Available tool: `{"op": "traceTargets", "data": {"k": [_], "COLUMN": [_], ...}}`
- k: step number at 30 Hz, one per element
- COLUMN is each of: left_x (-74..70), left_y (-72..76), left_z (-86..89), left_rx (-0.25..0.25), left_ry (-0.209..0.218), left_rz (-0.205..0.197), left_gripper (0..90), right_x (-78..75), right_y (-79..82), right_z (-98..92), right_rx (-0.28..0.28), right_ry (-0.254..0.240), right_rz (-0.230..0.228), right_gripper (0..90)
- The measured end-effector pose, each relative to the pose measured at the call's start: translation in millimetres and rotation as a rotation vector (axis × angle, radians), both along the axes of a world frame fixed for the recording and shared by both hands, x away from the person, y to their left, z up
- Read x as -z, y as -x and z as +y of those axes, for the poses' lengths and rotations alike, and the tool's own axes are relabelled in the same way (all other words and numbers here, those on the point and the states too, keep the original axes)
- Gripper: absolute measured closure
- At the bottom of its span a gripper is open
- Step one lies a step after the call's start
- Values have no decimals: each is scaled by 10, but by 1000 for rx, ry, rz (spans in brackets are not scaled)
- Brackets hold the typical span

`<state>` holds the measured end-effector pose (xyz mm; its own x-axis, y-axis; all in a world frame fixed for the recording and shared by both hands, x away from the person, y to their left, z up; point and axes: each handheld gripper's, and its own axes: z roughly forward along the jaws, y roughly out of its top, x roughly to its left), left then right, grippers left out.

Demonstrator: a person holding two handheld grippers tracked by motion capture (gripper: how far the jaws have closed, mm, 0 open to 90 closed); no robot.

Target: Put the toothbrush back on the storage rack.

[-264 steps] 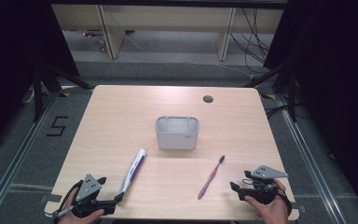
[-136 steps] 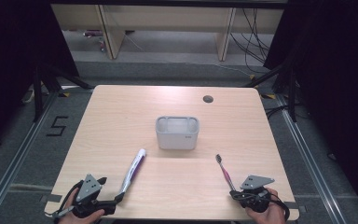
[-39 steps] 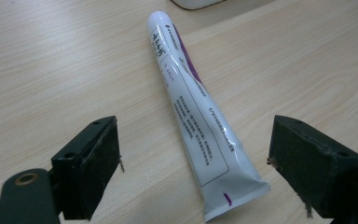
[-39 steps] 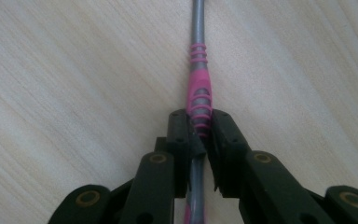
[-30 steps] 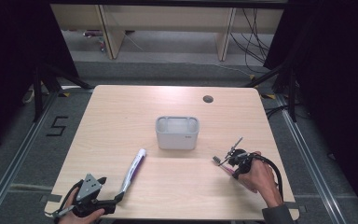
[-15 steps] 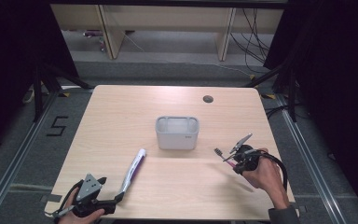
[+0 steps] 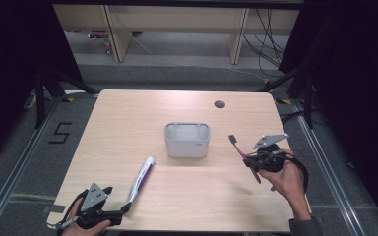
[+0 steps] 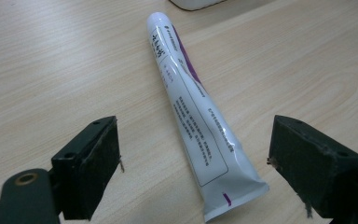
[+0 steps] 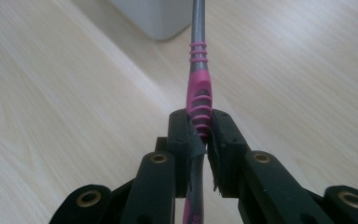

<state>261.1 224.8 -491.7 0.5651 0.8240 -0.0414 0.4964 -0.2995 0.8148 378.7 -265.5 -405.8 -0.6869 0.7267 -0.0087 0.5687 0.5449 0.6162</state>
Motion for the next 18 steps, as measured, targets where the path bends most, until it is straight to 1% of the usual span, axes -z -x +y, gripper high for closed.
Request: {"op": "traceTargets", "data": {"k": [1, 2, 3, 5, 6, 7, 8, 9, 10, 11, 12, 14, 15, 16, 17, 18], "left_x": [3, 1, 1, 1, 4, 7, 5, 4, 6, 4, 5, 4, 4, 4, 8, 9], "left_y": [-3, 1, 1, 0, -4, -4, -5, -5, -6, -6, -7, -5, -5, -5, -6, -7], "left_z": [0, 0, 0, -1, 1, -6, 3, 4, 0, 5, 4, 7, 7, 7, 4, 4], "left_rx": [2, 0, 0, -1, 4, -2, 2, 2, 0, 4, 2, 2, 2, 2, -2, -2], "left_ry": [4, 0, 0, 1, 3, 11, -1, -2, 3, -3, -1, 3, 3, 5, 8, 8], "left_rz": [-2, 2, 2, 2, 2, 1, 4, 4, 3, 5, 5, 0, 0, 0, 0, 1], "left_gripper": [159, 159, 159, 159, 159, 159, 159, 159, 159, 159, 159, 159, 159, 159, 159, 159], "right_x": [8, -1, -1, -31, -42, -53, -69, -84, -95, -95, -110, -141, -143, -143, -153, -175], "right_y": [-25, -39, -39, -37, -33, -48, -57, -68, -102, -102, -110, -163, -187, -187, -189, -210], "right_z": [-14, -24, -24, -29, -28, -34, -36, -35, -28, -28, -24, 47, 62, 62, 104, 130], "right_rx": [-9, 1, 1, 16, 32, 33, 41, 48, 35, 35, 36, 25, 10, 10, 16, 4], "right_ry": [-17, -49, -49, -72, -95, -110, -128, -159, -183, -183, -195, -228, -228, -228, -256, -273], "right_rz": [-49, -67, -67, -48, -51, -65, -61, -76, -96, -96, -94, -110, -136, -136, -128, -124], "right_gripper": [798, 798, 798, 798, 798, 798, 798, 798, 798, 798, 798, 798, 798, 798, 798, 798]}}
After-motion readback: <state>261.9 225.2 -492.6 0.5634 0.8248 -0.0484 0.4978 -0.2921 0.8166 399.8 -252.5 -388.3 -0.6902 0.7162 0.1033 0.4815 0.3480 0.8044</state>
